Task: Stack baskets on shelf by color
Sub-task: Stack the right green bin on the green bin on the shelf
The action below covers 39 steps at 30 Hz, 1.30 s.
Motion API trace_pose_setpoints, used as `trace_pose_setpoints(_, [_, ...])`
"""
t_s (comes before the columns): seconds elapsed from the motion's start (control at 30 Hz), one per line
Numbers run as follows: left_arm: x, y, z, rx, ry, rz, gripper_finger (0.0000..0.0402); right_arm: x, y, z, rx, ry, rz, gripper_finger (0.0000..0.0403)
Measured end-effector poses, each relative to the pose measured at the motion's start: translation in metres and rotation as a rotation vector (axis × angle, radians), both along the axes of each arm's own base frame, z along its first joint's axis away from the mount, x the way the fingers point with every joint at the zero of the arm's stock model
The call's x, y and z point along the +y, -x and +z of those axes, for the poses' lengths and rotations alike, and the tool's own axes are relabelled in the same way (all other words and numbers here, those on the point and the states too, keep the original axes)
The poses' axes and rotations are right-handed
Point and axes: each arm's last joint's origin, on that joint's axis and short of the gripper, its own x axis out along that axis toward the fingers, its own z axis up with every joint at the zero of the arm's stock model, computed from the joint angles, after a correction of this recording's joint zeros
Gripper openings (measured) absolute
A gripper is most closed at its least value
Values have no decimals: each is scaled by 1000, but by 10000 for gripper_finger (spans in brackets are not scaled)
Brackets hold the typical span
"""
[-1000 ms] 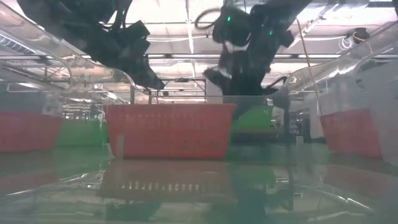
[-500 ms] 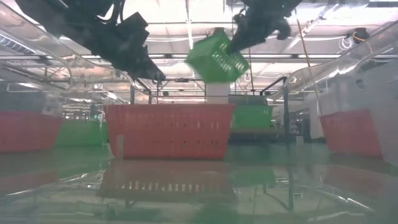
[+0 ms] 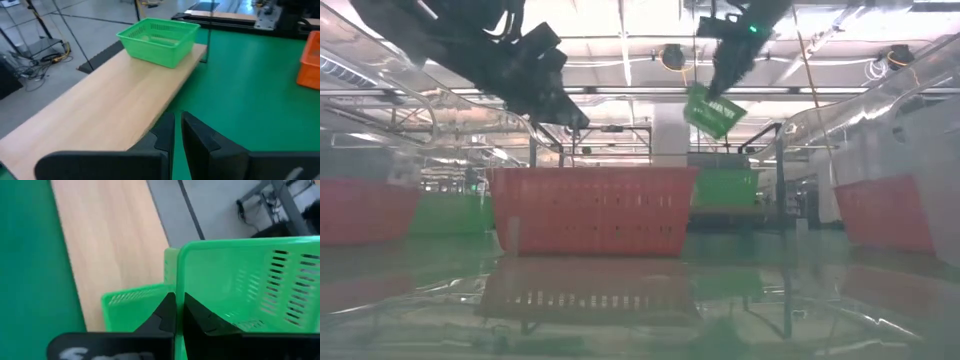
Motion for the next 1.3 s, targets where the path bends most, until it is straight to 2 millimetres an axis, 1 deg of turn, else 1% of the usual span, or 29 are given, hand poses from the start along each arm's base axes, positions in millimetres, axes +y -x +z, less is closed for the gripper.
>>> trace_pose_setpoints(0.1, [4, 0, 1, -11, -6, 11, 37, -13, -15, 17, 23, -72, -18, 1])
trace_pose_setpoints(0.2, [5, 0, 0, -1, -3, 12, 37, -24, -27, 19, 111, -203, -49, 1])
trace_pose_setpoints(0.27, [6, 0, 0, 8, -2, 13, 37, -29, -32, 13, 165, -284, -69, 2])
trace_pose_setpoints(0.33, [6, 1, -1, 20, -1, 13, 37, -31, -37, 4, 210, -326, -73, 3])
trace_pose_setpoints(0.6, [5, 5, -10, 95, 46, 26, 37, -32, -43, -32, 396, -371, -26, 4])
trace_pose_setpoints(0.9, [5, 5, -11, 95, 55, 30, 37, -31, -41, -46, 488, -342, 82, 3])
trace_pose_setpoints(1.17, [5, 5, -10, 91, 60, 33, 37, -31, -42, -59, 482, -340, 84, 5])
trace_pose_setpoints(1.3, [5, 5, -11, 91, 61, 34, 37, -31, -41, -62, 478, -347, 70, 20])
